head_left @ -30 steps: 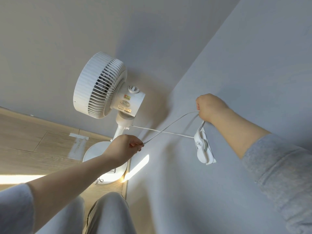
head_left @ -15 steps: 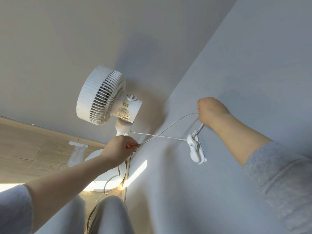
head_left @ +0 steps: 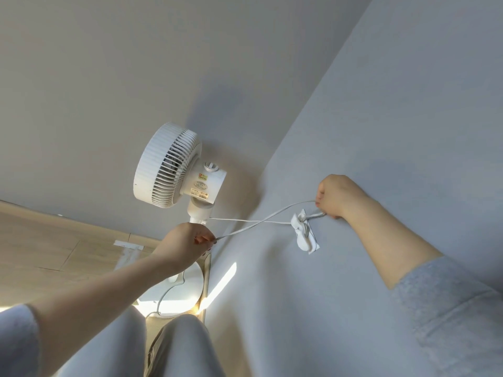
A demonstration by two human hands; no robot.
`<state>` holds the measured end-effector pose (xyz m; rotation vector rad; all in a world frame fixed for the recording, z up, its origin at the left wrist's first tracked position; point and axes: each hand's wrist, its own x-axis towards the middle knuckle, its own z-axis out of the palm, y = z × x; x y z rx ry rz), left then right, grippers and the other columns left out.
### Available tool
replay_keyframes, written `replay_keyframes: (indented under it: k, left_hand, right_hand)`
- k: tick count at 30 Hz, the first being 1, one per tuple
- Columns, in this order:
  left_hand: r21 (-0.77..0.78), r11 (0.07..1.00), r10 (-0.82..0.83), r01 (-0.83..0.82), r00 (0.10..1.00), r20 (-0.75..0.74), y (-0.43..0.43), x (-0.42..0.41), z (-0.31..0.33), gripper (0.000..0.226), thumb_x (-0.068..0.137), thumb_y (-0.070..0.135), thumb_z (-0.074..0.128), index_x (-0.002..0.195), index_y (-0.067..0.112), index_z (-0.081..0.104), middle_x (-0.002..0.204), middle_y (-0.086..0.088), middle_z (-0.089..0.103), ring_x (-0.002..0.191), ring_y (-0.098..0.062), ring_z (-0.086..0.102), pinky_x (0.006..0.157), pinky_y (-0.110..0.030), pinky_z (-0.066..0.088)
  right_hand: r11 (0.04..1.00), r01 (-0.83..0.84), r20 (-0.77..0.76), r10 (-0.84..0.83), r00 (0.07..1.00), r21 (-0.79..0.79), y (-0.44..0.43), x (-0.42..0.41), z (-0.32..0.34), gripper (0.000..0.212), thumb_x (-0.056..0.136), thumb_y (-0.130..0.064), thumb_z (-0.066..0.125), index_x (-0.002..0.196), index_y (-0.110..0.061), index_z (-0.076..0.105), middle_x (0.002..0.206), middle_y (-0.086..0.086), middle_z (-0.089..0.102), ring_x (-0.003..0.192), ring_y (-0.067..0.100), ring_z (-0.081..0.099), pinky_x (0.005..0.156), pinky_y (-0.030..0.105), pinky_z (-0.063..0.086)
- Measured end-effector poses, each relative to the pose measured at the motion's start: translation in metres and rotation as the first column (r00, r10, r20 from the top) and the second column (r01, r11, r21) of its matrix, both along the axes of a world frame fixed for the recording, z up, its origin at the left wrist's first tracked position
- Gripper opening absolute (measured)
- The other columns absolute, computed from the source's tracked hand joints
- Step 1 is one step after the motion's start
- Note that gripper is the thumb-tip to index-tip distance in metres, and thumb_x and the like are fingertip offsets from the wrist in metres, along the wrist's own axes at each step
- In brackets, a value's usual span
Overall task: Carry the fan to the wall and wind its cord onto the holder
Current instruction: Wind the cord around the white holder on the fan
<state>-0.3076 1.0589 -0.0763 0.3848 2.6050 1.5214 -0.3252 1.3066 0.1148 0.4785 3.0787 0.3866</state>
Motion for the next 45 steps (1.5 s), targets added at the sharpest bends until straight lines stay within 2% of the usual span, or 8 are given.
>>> replay_keyframes:
  k: [5,26,29,33,36,39,41,45]
  left_hand:
    - [-0.018,1.0,-0.002,0.002,1.0,0.009,-0.008,0.018,0.0,0.013,0.087,0.014,0.06,0.091,0.018,0.073,0.071,0.012,0.066,0.067,-0.003,0.062,0.063,-0.016,0.05]
    - [-0.076,0.996,-0.035,0.036,0.999,0.021,-0.018,0.054,-0.004,0.013,0.085,0.013,0.06,0.087,0.02,0.072,0.08,0.001,0.074,0.07,-0.008,0.066,0.059,-0.015,0.047]
    - [-0.077,0.996,-0.035,0.038,0.999,0.031,-0.019,0.054,-0.007,0.013,0.086,0.014,0.06,0.086,0.021,0.071,0.079,0.003,0.073,0.069,-0.007,0.066,0.06,-0.017,0.048]
    - [-0.075,0.997,-0.032,0.035,0.999,0.041,-0.019,0.053,-0.012,0.012,0.086,0.015,0.061,0.084,0.022,0.07,0.076,0.005,0.071,0.067,-0.004,0.065,0.058,-0.016,0.046]
    - [-0.071,0.997,-0.029,0.033,0.998,0.056,-0.02,0.052,-0.016,0.011,0.085,0.016,0.062,0.082,0.023,0.07,0.073,0.008,0.07,0.066,-0.004,0.065,0.058,-0.017,0.048]
    - [-0.071,0.997,-0.03,0.035,0.997,0.072,-0.02,0.049,-0.021,0.01,0.086,0.024,0.063,0.077,0.024,0.068,0.072,0.003,0.072,0.065,-0.009,0.066,0.057,-0.02,0.047]
    - [-0.076,0.997,-0.013,0.021,0.995,0.099,-0.02,0.047,-0.025,0.012,0.085,0.028,0.064,0.077,0.022,0.071,0.07,-0.001,0.072,0.065,-0.016,0.067,0.055,-0.024,0.047]
    - [-0.08,0.996,0.041,-0.031,0.991,0.13,-0.019,0.039,-0.032,0.012,0.082,0.027,0.068,0.078,0.017,0.074,0.066,-0.002,0.072,0.058,-0.017,0.063,0.051,-0.025,0.045]
  right_hand:
    - [1.0,-0.006,0.023,0.006,1.0,-0.027,-0.003,0.032,-0.01,0.015,0.083,-0.006,0.057,0.088,-0.006,0.071,0.08,0.011,0.068,0.085,0.031,0.069,0.07,0.028,0.052]
    - [0.996,-0.04,0.041,0.037,0.998,0.085,-0.021,0.113,-0.083,0.039,0.087,0.002,0.047,0.122,-0.01,0.058,0.105,0.01,0.067,0.088,0.031,0.062,0.072,0.029,0.049]
    - [0.99,-0.034,0.045,0.028,0.999,0.14,-0.024,0.117,-0.091,0.014,0.085,0.002,0.049,0.083,-0.007,0.06,0.08,0.004,0.062,0.073,0.031,0.054,0.058,0.025,0.036]
    - [0.993,-0.017,0.029,0.013,0.999,0.115,-0.02,0.116,-0.111,0.043,0.083,0.0,0.052,0.056,-0.016,0.023,0.057,-0.002,0.033,0.063,0.025,0.044,0.041,0.024,0.016]
    - [0.996,-0.032,0.019,0.03,0.999,0.081,-0.019,0.111,-0.124,0.042,0.086,-0.001,0.051,0.057,-0.016,0.025,0.086,0.004,0.059,0.076,0.028,0.05,0.053,0.025,0.03]
    - [0.998,-0.041,0.022,0.04,0.999,0.043,-0.026,0.109,-0.128,0.012,0.087,-0.004,0.052,0.078,-0.012,0.056,0.132,0.005,0.052,0.089,0.027,0.062,0.068,0.03,0.043]
    - [0.999,-0.033,0.007,0.033,0.999,0.013,-0.025,0.106,-0.135,0.018,0.087,-0.006,0.052,0.1,-0.012,0.062,0.139,0.003,0.044,0.097,0.024,0.064,0.074,0.028,0.048]
    - [0.999,-0.031,-0.066,0.03,0.997,-0.008,-0.025,0.099,-0.143,0.017,0.088,-0.009,0.048,0.102,-0.012,0.059,0.135,0.003,0.045,0.096,0.024,0.063,0.065,0.027,0.036]
